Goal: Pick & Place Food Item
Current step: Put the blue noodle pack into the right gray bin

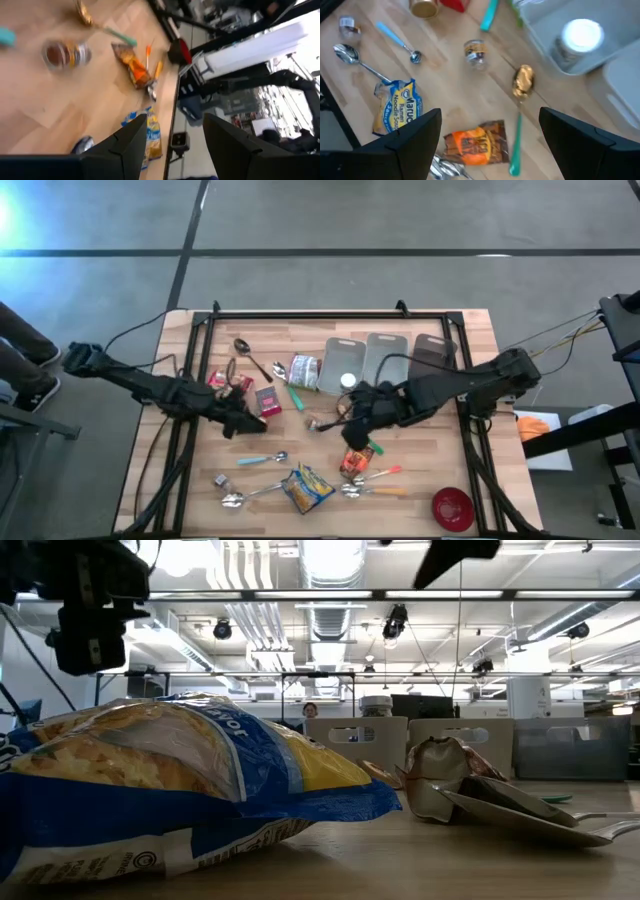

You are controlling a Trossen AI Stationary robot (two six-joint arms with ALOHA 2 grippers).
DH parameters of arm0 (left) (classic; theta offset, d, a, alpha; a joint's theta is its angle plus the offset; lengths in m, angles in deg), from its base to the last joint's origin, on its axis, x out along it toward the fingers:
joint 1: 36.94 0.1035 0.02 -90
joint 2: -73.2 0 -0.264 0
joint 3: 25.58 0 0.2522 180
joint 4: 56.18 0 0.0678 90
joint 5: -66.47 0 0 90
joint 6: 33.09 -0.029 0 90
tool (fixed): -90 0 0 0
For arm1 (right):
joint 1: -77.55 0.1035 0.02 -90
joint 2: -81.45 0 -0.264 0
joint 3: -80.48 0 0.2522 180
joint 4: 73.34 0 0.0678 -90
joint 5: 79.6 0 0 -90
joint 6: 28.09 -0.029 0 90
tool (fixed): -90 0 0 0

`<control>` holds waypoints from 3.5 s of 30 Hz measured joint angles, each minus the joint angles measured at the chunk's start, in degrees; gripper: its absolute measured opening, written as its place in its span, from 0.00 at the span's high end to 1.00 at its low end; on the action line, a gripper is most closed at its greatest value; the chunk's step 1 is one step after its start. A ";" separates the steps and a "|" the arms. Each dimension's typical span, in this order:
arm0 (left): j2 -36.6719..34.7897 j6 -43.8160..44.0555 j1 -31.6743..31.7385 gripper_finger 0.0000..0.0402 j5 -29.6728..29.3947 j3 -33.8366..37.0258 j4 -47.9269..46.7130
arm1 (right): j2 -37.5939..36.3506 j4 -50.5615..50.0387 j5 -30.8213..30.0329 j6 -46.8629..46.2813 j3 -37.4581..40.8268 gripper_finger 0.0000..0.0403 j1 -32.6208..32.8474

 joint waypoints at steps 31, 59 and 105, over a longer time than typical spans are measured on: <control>48.65 7.23 0.04 0.51 17.29 -18.47 9.38 | -14.35 -0.87 -3.91 -9.95 16.74 0.17 2.13; 57.53 7.00 0.37 0.93 17.87 -22.47 10.46 | -14.07 0.99 -3.38 -10.12 17.26 0.17 4.09; 18.29 -5.59 10.26 1.00 8.81 -22.51 10.72 | -13.19 42.29 -12.48 4.63 23.73 0.17 7.01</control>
